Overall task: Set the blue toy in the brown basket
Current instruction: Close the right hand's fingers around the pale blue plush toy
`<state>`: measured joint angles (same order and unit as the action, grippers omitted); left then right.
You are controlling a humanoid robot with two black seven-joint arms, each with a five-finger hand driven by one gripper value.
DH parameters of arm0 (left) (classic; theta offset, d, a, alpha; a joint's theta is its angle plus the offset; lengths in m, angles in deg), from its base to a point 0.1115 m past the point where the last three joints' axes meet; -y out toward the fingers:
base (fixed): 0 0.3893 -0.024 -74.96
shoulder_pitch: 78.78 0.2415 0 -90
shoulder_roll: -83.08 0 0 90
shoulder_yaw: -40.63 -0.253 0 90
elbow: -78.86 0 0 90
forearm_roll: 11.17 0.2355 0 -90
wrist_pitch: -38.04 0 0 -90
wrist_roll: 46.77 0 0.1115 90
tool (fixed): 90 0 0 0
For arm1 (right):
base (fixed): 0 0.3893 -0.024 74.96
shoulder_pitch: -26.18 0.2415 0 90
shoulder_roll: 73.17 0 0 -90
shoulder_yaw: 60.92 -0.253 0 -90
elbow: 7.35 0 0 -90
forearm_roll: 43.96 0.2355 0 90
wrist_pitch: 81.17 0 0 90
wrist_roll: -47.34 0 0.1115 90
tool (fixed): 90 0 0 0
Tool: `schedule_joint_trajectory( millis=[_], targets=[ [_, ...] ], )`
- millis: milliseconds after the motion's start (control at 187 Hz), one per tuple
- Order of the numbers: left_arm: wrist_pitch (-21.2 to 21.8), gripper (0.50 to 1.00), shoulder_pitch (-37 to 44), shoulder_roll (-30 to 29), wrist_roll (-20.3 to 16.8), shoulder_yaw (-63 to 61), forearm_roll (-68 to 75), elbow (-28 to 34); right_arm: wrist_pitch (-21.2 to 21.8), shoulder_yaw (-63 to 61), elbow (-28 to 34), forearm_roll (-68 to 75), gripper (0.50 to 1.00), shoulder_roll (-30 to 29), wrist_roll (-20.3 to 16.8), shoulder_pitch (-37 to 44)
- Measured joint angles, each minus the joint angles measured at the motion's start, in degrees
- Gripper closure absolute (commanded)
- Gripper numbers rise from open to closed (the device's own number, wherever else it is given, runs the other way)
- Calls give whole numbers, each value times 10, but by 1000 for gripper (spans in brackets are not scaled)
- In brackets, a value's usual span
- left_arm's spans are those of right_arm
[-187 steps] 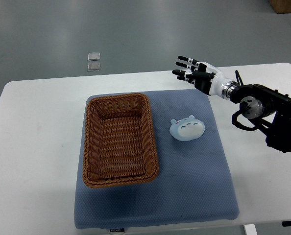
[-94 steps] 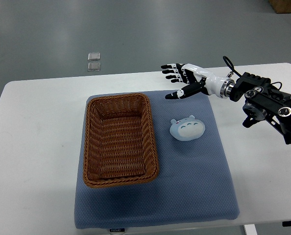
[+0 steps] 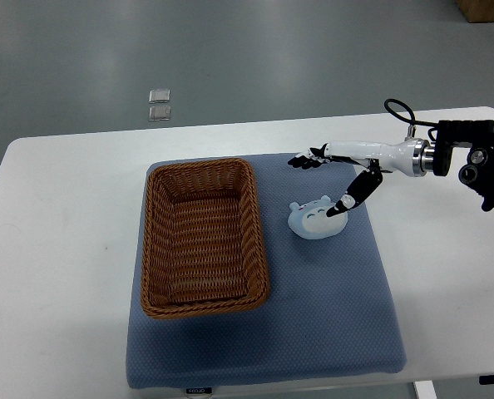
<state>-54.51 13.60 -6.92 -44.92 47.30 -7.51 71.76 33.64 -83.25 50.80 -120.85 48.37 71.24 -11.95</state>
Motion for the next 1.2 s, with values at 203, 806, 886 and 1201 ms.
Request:
schedule_joint_trajectory(
  millis=[203, 806, 886, 1201],
  targets=[
    [0, 500, 0, 0, 0, 0, 0, 0, -42, 31, 19, -24, 574, 14, 14, -10],
    [0, 500, 0, 0, 0, 0, 0, 0, -185, 44, -14, -34, 632, -26, 9, -73],
    [0, 500, 0, 0, 0, 0, 0, 0, -192, 50, -21, -34, 672, -34, 8, -74],
    [0, 500, 0, 0, 0, 0, 0, 0, -202, 53, -29, -33, 942, -52, 8, -73]
  ],
)
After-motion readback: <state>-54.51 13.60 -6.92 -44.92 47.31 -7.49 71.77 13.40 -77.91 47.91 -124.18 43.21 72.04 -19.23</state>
